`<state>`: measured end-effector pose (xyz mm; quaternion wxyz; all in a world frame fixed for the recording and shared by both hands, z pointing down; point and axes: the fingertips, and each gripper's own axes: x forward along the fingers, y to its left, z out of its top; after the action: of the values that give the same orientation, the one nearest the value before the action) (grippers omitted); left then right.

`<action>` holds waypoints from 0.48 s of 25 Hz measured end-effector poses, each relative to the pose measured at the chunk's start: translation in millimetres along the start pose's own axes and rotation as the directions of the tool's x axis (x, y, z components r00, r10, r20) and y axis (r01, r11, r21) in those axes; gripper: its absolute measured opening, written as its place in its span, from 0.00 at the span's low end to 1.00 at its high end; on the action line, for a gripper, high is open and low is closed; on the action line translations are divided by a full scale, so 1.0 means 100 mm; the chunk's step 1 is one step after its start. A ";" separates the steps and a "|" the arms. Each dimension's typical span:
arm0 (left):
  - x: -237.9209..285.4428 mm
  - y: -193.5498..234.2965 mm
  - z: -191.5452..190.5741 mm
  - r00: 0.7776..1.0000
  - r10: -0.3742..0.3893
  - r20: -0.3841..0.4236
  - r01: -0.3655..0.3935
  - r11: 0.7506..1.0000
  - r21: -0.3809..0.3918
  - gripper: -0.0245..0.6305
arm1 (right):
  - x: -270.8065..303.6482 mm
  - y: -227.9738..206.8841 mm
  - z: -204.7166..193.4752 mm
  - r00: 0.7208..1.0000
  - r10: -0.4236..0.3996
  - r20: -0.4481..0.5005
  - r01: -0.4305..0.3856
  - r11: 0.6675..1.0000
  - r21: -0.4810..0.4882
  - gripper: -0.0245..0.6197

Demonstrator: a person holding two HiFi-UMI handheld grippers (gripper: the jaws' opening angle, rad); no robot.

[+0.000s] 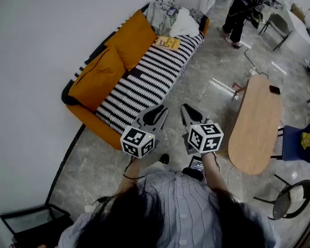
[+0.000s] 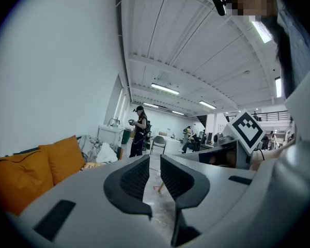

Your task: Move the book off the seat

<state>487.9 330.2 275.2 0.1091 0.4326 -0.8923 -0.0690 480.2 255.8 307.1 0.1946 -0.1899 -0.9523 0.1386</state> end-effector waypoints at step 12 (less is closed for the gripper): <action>0.09 0.47 -0.08 0.999 -0.027 -0.030 0.026 0.999 -0.044 0.13 | 0.27 -0.01 0.02 0.999 -0.051 0.016 0.051 0.998 0.025 0.10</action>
<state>449.0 352.1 294.5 0.1315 0.4428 -0.8830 -0.0832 456.3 265.3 314.1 0.1926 -0.1620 -0.9566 0.1469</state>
